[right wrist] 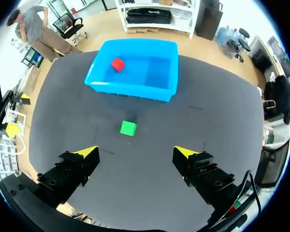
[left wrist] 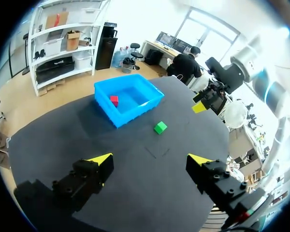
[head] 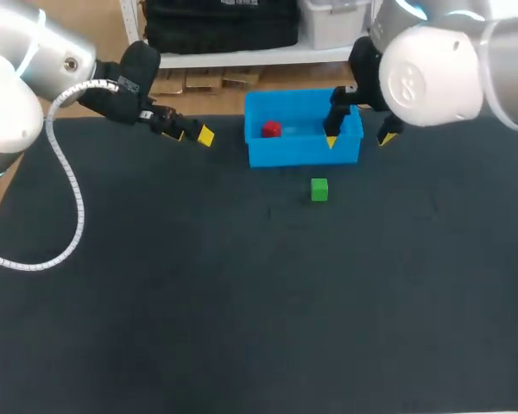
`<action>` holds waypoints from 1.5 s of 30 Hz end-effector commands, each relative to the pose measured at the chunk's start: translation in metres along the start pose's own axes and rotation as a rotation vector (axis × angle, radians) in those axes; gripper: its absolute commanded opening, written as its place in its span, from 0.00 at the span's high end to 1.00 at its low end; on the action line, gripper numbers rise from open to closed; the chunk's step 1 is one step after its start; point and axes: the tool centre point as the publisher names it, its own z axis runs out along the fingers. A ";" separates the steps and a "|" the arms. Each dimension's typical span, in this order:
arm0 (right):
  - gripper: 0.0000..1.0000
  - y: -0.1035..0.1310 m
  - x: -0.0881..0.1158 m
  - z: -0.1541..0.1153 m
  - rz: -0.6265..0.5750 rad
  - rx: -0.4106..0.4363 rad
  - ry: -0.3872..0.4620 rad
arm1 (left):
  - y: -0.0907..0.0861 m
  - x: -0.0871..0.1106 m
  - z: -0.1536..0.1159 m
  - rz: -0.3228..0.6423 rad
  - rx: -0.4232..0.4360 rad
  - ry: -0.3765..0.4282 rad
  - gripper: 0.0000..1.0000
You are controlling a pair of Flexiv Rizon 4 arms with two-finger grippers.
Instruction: Use the left arm to pick the red cube and place it into the blue plastic box first, then use the right arm to grasp the green cube and put it into the same blue plastic box after the first action is fully finished.
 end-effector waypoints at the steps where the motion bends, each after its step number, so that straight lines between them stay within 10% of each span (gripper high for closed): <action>1: 0.00 0.007 -0.008 0.004 0.009 0.022 0.038 | 0.000 0.002 0.000 0.003 0.002 -0.007 0.00; 45: 0.00 0.042 -0.024 0.045 0.059 0.136 0.167 | 0.000 0.002 0.000 0.003 0.002 -0.007 0.00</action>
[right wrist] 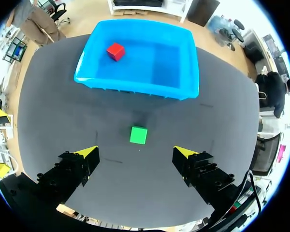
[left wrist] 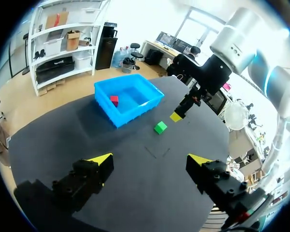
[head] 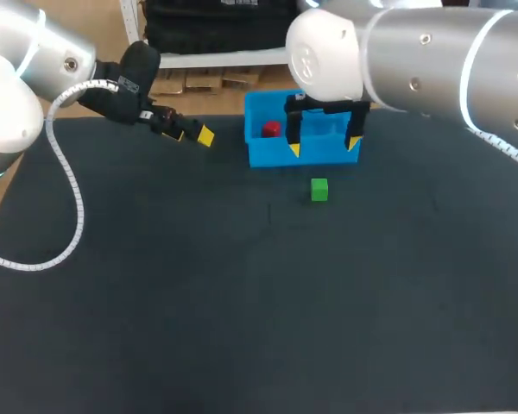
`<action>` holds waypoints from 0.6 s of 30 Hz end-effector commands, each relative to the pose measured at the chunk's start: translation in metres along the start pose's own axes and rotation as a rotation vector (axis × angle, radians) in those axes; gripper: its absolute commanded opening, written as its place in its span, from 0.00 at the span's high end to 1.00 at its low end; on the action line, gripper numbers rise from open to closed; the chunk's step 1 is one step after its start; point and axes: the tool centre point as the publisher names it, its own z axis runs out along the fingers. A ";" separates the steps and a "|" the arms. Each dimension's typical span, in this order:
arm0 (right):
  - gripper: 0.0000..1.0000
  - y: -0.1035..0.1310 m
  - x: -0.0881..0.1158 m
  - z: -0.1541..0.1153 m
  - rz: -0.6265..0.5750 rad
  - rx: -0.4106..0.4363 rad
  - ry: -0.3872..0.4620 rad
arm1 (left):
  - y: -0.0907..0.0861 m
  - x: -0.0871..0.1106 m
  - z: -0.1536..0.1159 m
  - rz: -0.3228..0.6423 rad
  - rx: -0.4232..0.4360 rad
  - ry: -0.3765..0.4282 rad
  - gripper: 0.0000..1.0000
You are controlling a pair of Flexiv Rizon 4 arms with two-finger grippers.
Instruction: Use the left arm to pick the red cube and place it into the blue plastic box first, then use the right arm to grasp the green cube and put it into the same blue plastic box after the first action is fully finished.
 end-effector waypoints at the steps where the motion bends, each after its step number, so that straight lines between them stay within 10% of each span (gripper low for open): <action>1: 0.00 0.002 -0.001 0.002 0.007 0.001 0.003 | 0.000 0.002 0.000 0.003 0.002 -0.007 0.00; 18: 0.00 0.002 -0.002 0.031 0.022 -0.009 0.017 | 0.000 0.002 0.000 0.003 0.002 -0.007 0.00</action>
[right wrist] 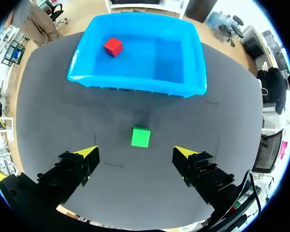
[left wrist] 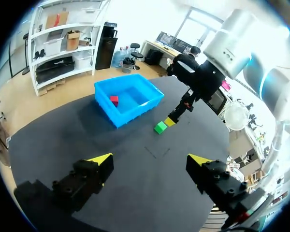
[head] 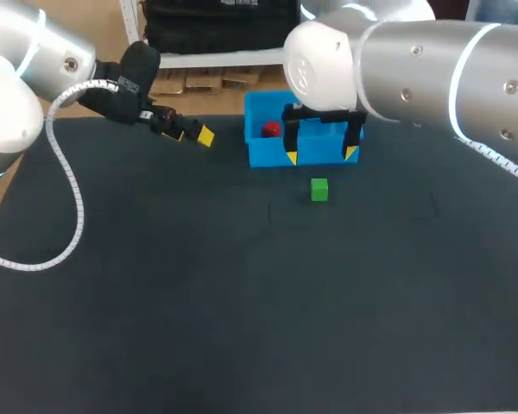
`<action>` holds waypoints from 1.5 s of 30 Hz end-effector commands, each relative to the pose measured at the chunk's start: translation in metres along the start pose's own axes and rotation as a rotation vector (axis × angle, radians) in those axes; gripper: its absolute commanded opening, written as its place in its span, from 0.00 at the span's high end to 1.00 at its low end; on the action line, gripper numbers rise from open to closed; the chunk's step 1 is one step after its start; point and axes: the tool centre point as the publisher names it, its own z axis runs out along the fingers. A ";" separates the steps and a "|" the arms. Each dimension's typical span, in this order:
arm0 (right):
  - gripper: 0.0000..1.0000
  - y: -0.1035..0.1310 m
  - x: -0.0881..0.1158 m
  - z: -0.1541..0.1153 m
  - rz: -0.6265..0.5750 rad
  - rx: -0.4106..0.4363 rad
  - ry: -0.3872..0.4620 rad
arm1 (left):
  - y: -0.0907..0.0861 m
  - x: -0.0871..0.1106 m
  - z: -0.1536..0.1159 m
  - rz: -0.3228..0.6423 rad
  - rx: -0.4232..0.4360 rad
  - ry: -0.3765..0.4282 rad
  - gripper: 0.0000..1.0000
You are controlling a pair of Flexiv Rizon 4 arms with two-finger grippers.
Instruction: Use the left arm to pick the red cube and place it into the blue plastic box first, then use the right arm to grasp the green cube and put it into the same blue plastic box after the first action is fully finished.
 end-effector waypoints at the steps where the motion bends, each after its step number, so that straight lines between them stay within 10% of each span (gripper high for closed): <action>1: 0.00 0.000 -0.002 0.010 0.000 -0.001 0.003 | 0.000 0.002 0.000 0.003 0.002 -0.007 0.00; 45: 0.00 -0.006 -0.004 0.084 0.016 -0.019 0.057 | 0.000 0.002 0.000 0.003 0.002 -0.007 0.00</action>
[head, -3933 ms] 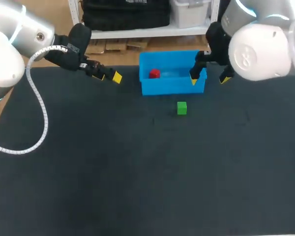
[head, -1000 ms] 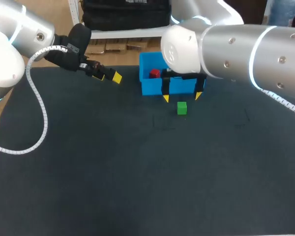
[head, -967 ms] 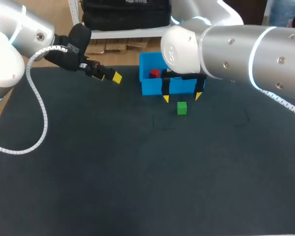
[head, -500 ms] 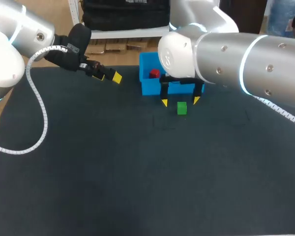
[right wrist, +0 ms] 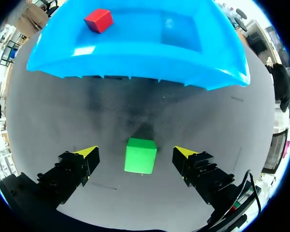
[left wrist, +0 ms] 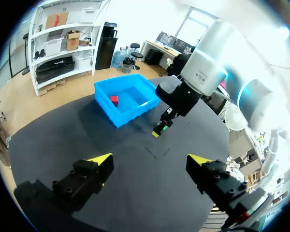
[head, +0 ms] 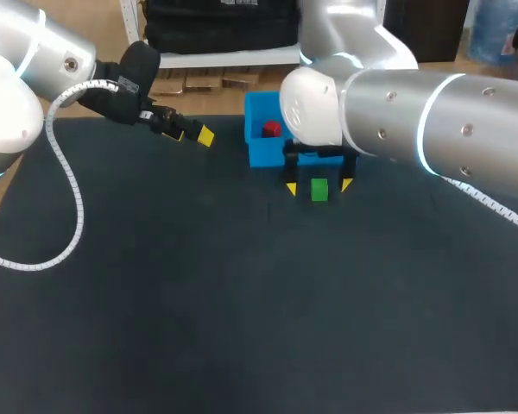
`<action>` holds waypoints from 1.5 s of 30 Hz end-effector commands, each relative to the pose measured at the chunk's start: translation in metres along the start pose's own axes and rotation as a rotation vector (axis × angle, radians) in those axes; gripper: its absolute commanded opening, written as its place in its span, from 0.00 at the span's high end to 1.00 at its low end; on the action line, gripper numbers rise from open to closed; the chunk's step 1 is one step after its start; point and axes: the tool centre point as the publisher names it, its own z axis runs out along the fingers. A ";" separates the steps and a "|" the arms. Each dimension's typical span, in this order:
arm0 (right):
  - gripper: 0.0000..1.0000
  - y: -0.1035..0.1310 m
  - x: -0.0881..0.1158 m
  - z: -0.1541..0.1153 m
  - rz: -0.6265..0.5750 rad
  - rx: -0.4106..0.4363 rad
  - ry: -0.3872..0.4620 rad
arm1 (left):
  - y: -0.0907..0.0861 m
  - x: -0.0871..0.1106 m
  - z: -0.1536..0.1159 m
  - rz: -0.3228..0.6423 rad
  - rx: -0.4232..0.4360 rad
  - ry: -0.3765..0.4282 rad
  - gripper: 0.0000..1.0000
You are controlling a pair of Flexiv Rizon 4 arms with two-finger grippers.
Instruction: Use the left arm to pick the red cube and place it into the blue plastic box first, then use the right arm to grasp the green cube and put it into the same blue plastic box after the first action is fully finished.
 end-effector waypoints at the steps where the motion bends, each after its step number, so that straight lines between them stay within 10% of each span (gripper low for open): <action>1: 0.00 -0.002 -0.002 0.008 -0.001 -0.006 -0.002 | 0.000 0.002 0.000 0.003 0.002 -0.007 0.00; 13: 0.00 -0.003 -0.006 0.017 -0.008 -0.010 -0.008 | 0.000 0.002 0.000 0.003 0.002 -0.007 0.00; 16: 0.89 -0.003 -0.007 0.015 -0.007 -0.009 -0.010 | 0.000 0.002 0.000 0.003 0.002 -0.007 0.00; 17: 1.00 -0.003 -0.007 0.015 -0.007 -0.007 -0.011 | 0.000 0.002 0.000 0.003 0.002 -0.007 0.00; 45: 1.00 -0.010 0.008 -0.033 -0.007 0.016 -0.028 | 0.000 0.002 0.000 0.003 0.002 -0.007 0.00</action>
